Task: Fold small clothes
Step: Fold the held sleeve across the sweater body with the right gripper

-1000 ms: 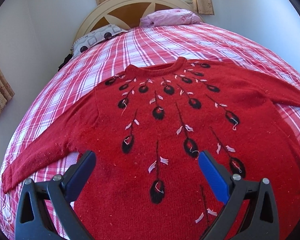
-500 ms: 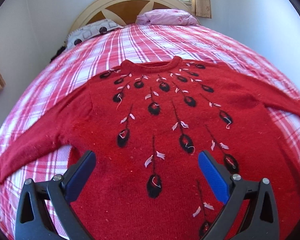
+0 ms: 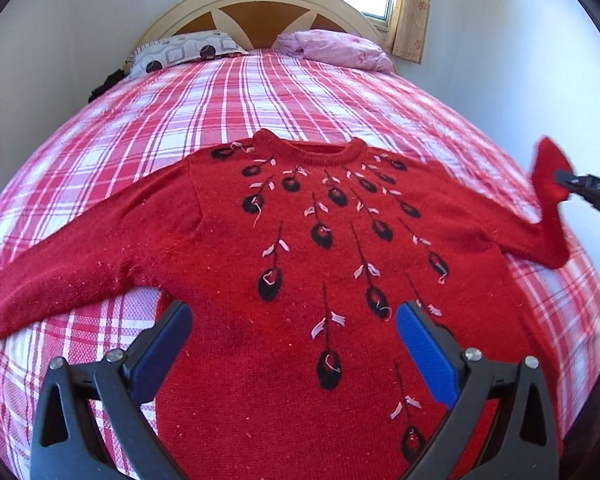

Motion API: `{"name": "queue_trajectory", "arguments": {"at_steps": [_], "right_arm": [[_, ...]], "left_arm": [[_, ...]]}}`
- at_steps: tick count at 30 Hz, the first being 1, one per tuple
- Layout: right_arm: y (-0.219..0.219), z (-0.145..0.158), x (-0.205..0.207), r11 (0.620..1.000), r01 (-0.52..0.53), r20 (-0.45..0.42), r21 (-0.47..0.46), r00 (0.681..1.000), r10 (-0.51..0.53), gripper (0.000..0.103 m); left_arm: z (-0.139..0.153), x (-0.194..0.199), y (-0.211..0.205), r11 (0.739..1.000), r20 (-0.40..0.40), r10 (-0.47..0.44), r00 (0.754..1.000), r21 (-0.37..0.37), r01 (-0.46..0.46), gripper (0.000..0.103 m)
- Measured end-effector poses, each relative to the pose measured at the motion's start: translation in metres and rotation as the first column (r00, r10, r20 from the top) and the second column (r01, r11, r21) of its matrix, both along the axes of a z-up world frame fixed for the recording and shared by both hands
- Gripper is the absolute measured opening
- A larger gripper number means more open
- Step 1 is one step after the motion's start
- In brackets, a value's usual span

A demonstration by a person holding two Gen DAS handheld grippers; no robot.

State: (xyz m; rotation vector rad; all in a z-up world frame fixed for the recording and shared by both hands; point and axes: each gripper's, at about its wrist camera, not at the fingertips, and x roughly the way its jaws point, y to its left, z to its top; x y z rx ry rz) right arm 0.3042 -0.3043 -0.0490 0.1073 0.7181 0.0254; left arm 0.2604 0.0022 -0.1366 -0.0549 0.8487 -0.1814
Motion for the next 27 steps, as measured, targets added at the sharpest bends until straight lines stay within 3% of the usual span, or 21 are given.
{"name": "queue_trajectory", "arguments": {"at_steps": [6, 9, 10, 13, 16, 19, 24, 27], "right_arm": [[0.078, -0.044, 0.012, 0.979, -0.189, -0.077, -0.074, 0.98, 0.184, 0.013], [0.093, -0.074, 0.014, 0.965, -0.253, -0.142, -0.064, 0.96, 0.242, 0.015], [0.097, -0.08, 0.013, 0.96, -0.273, -0.158, -0.057, 0.952, 0.261, 0.02], [0.093, -0.086, -0.002, 0.946, -0.323, -0.173, -0.037, 0.934, 0.312, 0.067], [0.068, -0.075, -0.031, 0.944, -0.33, -0.117, -0.019, 0.938, 0.326, 0.068], [0.036, -0.067, -0.051, 0.964, -0.267, -0.061, -0.006, 0.962, 0.266, 0.068], [-0.006, -0.07, -0.075, 0.989, -0.147, 0.015, -0.006, 0.989, 0.147, 0.068], [-0.015, -0.08, -0.083, 0.991, -0.135, 0.036, 0.022, 0.99, 0.134, 0.068]], "left_arm": [[0.008, 0.002, 0.007, 0.999, 0.01, -0.034, 0.999, -0.035, 0.034, 0.103], [0.015, 0.005, 0.002, 0.996, 0.025, -0.064, 0.998, -0.054, 0.065, 0.103], [0.016, 0.007, -0.001, 0.995, 0.025, -0.077, 0.997, -0.06, 0.078, 0.103], [0.018, 0.017, -0.014, 0.991, 0.018, -0.118, 0.993, -0.068, 0.119, 0.103], [0.018, 0.029, -0.036, 0.979, -0.002, -0.179, 0.984, -0.098, 0.178, 0.103], [0.015, 0.044, -0.064, 0.968, -0.017, -0.227, 0.974, -0.112, 0.224, 0.102], [-0.004, 0.068, -0.115, 0.951, -0.075, -0.301, 0.951, -0.092, 0.294, 0.08], [-0.023, 0.084, -0.14, 0.952, -0.138, -0.305, 0.942, -0.076, 0.297, 0.068]]}}
